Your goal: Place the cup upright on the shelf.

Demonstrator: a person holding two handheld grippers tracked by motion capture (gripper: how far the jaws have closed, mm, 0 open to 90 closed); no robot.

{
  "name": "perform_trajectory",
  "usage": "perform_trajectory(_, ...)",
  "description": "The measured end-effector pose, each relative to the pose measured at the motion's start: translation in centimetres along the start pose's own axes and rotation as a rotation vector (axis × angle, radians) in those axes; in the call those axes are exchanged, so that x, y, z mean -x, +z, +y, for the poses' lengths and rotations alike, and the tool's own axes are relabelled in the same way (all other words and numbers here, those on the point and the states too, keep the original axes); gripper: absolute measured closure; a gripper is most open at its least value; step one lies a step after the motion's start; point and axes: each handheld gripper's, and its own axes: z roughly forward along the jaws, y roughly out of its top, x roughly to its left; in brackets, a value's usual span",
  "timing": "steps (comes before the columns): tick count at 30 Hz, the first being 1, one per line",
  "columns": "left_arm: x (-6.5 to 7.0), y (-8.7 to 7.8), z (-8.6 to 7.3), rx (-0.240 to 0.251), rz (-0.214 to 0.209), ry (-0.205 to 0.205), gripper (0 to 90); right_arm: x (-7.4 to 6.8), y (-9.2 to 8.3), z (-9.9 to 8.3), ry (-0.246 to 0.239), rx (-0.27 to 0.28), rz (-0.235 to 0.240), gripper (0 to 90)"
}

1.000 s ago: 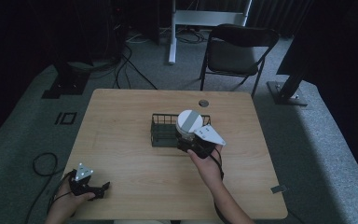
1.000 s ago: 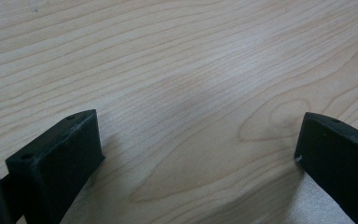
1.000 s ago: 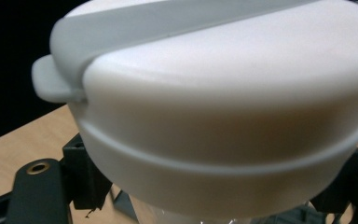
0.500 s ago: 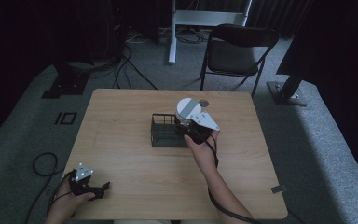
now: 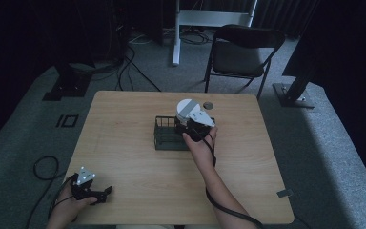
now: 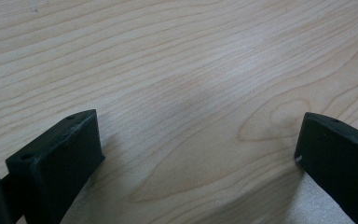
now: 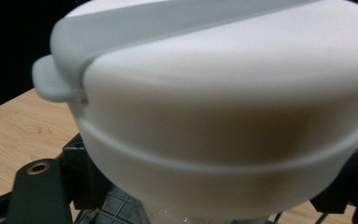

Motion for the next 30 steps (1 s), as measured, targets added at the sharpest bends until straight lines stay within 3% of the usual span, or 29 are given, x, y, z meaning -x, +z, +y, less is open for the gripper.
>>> perform_trajectory(30,0.0,0.0,0.0,0.0,-0.001,0.001,0.8,-0.8,2.4,-1.4,0.031,-0.125,-0.012,18.3)
